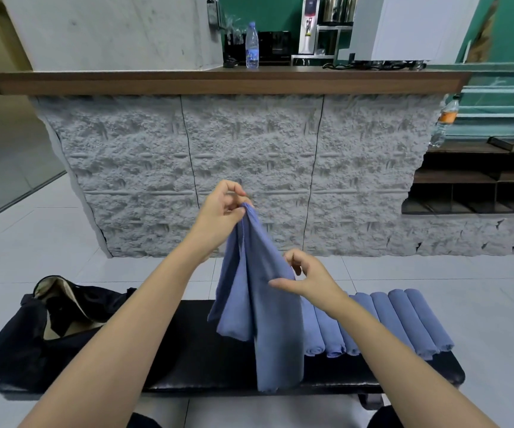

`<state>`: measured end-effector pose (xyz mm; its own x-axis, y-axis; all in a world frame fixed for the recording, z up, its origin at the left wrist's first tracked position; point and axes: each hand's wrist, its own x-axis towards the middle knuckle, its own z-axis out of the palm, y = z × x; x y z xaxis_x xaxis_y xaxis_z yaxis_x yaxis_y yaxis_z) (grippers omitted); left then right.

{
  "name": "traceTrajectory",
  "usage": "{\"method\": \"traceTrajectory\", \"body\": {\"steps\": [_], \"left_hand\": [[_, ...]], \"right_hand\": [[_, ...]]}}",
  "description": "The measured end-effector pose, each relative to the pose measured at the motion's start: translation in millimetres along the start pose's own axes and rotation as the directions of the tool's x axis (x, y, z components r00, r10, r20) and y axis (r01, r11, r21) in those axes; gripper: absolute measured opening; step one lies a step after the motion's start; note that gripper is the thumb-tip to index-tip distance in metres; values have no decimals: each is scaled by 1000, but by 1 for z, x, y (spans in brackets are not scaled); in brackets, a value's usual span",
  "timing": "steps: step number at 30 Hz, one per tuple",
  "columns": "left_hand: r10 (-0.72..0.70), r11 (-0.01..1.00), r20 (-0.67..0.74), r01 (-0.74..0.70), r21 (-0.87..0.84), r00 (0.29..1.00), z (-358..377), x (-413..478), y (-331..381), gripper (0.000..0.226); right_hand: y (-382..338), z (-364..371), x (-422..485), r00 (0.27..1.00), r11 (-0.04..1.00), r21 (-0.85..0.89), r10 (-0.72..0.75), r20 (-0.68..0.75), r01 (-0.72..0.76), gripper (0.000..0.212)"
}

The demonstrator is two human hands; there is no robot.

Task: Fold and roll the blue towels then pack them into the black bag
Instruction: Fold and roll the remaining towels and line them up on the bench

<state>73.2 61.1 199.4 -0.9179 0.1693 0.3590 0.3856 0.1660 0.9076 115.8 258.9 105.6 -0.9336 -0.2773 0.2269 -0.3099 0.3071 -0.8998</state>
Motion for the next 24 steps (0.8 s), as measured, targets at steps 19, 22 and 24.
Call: {"method": "traceTrajectory", "body": {"steps": [19,22,24], "left_hand": [[-46,842,-350,225,491,936,-72,-18,-110,32],[12,762,-267,164,626,964,-75,-24,-116,26],[26,726,-215,130,675,976,-79,-26,-118,25]], "right_hand": [[70,-74,-26,962,138,-977,-240,129,165,35],[55,-85,-17,964,176,-978,-259,61,109,34],[45,-90,-11,955,224,-972,-296,-1,68,14]]}}
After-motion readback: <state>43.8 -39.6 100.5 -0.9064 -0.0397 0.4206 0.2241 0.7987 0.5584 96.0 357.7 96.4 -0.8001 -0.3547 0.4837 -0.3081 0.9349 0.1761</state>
